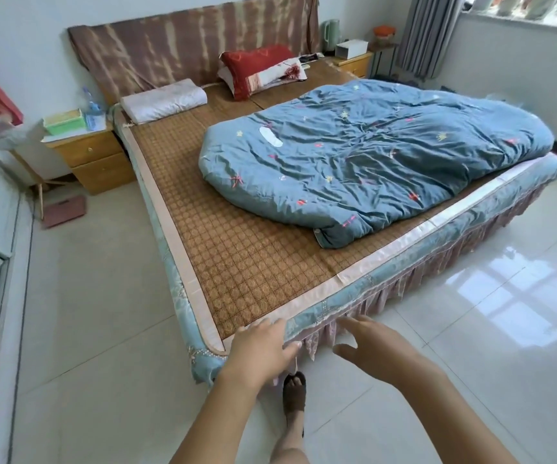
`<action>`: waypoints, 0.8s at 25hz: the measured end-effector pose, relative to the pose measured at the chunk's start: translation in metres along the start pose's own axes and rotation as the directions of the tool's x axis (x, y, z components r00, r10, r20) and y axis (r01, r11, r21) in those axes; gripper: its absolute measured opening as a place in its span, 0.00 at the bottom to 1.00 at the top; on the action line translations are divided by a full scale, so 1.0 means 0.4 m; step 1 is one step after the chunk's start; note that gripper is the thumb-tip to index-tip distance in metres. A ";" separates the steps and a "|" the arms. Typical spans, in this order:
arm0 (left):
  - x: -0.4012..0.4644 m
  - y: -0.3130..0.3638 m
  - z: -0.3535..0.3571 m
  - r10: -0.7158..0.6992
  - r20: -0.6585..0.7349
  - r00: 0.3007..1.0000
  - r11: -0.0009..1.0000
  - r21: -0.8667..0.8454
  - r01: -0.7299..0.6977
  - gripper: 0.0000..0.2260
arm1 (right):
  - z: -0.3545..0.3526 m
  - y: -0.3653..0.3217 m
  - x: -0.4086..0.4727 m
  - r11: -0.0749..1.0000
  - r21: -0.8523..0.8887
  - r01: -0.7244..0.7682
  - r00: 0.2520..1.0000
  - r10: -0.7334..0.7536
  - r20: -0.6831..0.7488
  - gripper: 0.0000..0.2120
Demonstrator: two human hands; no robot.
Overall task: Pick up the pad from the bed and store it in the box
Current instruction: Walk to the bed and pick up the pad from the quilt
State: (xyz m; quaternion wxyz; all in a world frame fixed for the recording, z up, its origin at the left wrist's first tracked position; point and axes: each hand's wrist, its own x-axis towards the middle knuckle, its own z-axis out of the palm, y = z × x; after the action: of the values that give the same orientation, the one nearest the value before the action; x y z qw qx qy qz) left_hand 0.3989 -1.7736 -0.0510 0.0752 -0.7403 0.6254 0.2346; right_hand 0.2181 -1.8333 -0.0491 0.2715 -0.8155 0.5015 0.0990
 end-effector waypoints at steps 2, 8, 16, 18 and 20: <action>0.129 -0.016 -0.056 0.010 -0.013 1.000 1.000 -0.009 -0.010 0.19 | -0.058 0.012 0.130 1.000 -0.002 0.005 1.000 -0.005 0.003 0.24; 0.451 -0.080 -0.241 -0.032 -0.029 0.999 0.999 -0.005 0.032 0.22 | -0.251 0.013 0.458 1.000 -0.020 0.016 1.000 -0.016 0.002 0.24; 0.534 -0.111 -0.300 -0.156 -0.028 0.987 0.982 -0.113 0.151 0.24 | -0.336 -0.019 0.641 0.989 -0.039 0.143 0.986 -0.139 0.091 0.25; 0.519 -0.138 -0.288 -0.200 -0.011 0.980 0.973 -0.120 0.198 0.24 | -0.327 -0.049 0.660 0.983 -0.047 0.179 0.977 -0.172 0.128 0.24; 0.499 -0.172 -0.279 -0.235 -0.014 0.972 0.964 -0.128 0.232 0.23 | -0.312 -0.086 0.668 0.976 -0.059 0.210 0.967 -0.199 0.159 0.22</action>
State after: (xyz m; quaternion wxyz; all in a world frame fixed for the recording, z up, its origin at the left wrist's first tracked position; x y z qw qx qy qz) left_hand 0.5148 -1.9825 -0.0538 0.0468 -0.8154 0.5189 0.2521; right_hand 0.3620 -2.0930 -0.0492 0.2867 -0.8626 0.3884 0.1511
